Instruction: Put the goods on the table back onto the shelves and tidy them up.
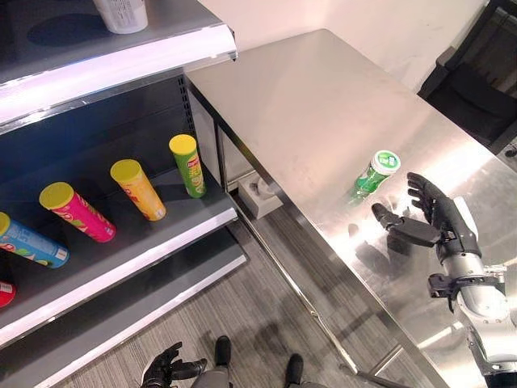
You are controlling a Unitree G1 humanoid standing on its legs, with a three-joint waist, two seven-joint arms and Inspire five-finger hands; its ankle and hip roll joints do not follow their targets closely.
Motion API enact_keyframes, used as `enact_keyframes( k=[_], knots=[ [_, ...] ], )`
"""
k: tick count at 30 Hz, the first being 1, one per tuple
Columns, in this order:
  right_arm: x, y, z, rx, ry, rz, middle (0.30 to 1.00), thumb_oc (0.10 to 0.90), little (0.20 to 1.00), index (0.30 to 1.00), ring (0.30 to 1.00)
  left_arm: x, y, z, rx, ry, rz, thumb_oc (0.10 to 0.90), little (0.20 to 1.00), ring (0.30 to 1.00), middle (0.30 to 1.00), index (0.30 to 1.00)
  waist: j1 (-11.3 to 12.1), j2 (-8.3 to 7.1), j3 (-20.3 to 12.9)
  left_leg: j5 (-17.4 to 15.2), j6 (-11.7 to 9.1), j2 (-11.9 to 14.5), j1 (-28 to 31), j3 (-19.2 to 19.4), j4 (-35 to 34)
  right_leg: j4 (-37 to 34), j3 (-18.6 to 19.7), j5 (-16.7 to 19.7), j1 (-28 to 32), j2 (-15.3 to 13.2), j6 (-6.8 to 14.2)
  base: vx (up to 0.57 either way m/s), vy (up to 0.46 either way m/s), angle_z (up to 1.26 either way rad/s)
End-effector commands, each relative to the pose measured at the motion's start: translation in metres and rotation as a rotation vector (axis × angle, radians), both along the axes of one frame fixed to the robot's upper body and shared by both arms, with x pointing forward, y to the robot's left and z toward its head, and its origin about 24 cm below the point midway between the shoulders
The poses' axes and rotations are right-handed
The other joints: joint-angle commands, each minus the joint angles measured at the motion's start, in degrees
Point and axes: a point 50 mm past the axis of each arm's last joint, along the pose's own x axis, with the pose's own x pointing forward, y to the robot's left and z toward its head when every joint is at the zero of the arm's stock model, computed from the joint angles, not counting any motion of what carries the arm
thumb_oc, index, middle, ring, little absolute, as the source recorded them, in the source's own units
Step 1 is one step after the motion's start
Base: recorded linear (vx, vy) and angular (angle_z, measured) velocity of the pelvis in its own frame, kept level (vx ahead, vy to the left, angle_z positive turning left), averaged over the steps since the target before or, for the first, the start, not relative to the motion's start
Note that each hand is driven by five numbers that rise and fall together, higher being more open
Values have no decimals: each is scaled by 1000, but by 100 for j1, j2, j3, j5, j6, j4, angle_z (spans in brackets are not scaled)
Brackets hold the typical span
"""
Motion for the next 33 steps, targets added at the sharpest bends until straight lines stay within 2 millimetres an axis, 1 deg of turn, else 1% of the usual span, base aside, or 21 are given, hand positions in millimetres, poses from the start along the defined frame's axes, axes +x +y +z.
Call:
enact_keyframes(
  k=[1, 3, 8, 10, 14, 21, 22, 23, 33],
  knots=[
    [16, -14, 64, -129, -217, -30, 900, 800, 900, 900, 900, -4, 6, 2, 32, -1, -48, 800, 900, 900, 900, 900, 303, 37, -232, -636, -308, 385, 163, -43, 70, 494, -175, 37, -317, -746, 614, -2, -21, 7],
    [22, -19, 70, -152, -220, -61, 900, 800, 900, 900, 900, -5, 5, 2, 32, -1, -54, 800, 900, 900, 900, 900, 360, 35, -206, -622, -310, 381, 136, -78, 72, 507, -191, 37, -319, -750, 610, -3, -17, 4],
    [28, -27, 74, -161, -214, -107, 900, 800, 900, 900, 900, -11, 6, 0, 33, 19, -39, 800, 900, 900, 900, 900, 448, 38, -172, -593, -320, 373, 68, -157, 72, 511, -265, 32, -321, -763, 607, 4, -16, 8],
    [33, -32, 81, -176, -216, -137, 900, 800, 900, 900, 900, -16, 5, -1, 29, 31, -45, 800, 900, 900, 900, 900, 518, 64, -116, -569, -319, 349, 2, -218, 73, 527, -313, 48, -355, -781, 616, -11, -19, 18],
    [42, -29, 86, -164, -226, -128, 900, 800, 900, 900, 900, -17, 6, -1, 32, 32, -38, 800, 900, 900, 900, 900, 585, 75, -81, -537, -320, 326, -70, -265, 73, 503, -338, 69, -372, -796, 620, -6, -4, 6],
    [52, -19, 88, -160, -228, -99, 900, 800, 900, 900, 900, -16, 6, 0, 36, 29, -47, 800, 900, 900, 900, 900, 675, 107, -92, -555, -303, 288, -74, -322, 72, 511, -434, 76, -325, -841, 637, 7, 2, 6],
    [55, -16, 89, -160, -234, -91, 615, 610, 615, 615, 615, -15, 5, 0, 36, 25, -51, 800, 900, 900, 900, 900, 682, 109, -91, -560, -299, 282, -73, -331, 69, 506, -438, 83, -321, -847, 641, 0, 0, 0],
    [57, -11, 91, -167, -240, -73, 300, 400, 300, 300, 300, -11, 6, 1, 39, 16, -49, 800, 900, 900, 900, 900, 690, 98, -97, -565, -295, 278, -70, -339, 66, 496, -454, 87, -310, -853, 640, 0, 0, 0],
    [49, -17, 96, -221, -260, -98, 300, 400, 300, 300, 300, -12, 9, 1, 49, 21, -47, 800, 900, 900, 900, 900, 671, 58, -167, -588, -302, 297, -22, -343, 60, 475, -477, 73, -258, -831, 640, 2, -2, 4]
  ],
)
